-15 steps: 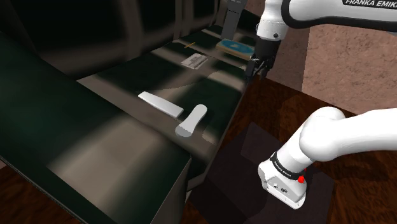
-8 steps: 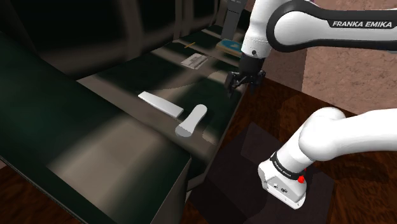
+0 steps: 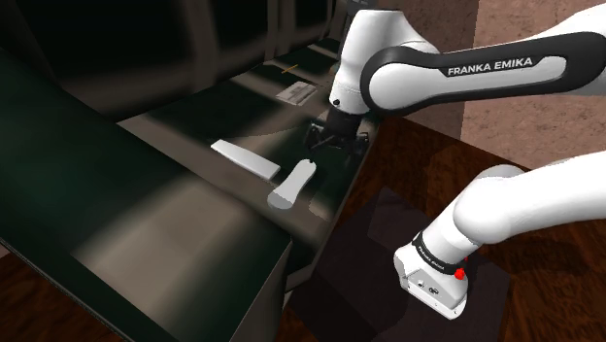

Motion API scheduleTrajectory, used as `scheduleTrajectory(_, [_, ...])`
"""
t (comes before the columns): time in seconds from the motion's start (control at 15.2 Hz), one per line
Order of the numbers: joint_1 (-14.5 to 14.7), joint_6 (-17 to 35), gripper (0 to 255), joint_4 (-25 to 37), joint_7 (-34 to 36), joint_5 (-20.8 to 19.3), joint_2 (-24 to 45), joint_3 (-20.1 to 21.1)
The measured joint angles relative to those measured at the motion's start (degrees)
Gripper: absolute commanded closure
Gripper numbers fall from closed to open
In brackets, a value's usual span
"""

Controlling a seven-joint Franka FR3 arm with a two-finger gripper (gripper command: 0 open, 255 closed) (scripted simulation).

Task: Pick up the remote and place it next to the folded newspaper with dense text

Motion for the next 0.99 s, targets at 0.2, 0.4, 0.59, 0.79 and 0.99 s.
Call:
scheduleTrajectory(0.2, [-2.6,6.4,0,1.6,11.1,0.7,5.8,5.8])
scheduleTrajectory(0.4, [-5.8,11.7,0,3.8,21.0,-0.5,11.5,10.6])
scheduleTrajectory(0.59, [-6.9,15.2,0,3.4,23.3,-1.4,14.3,12.1])
scheduleTrajectory(0.79, [-7.5,18.0,0,2.6,24.2,-2.1,16.4,13.1])
scheduleTrajectory(0.99, [-7.9,20.2,0,1.8,24.8,-2.7,17.9,13.8])
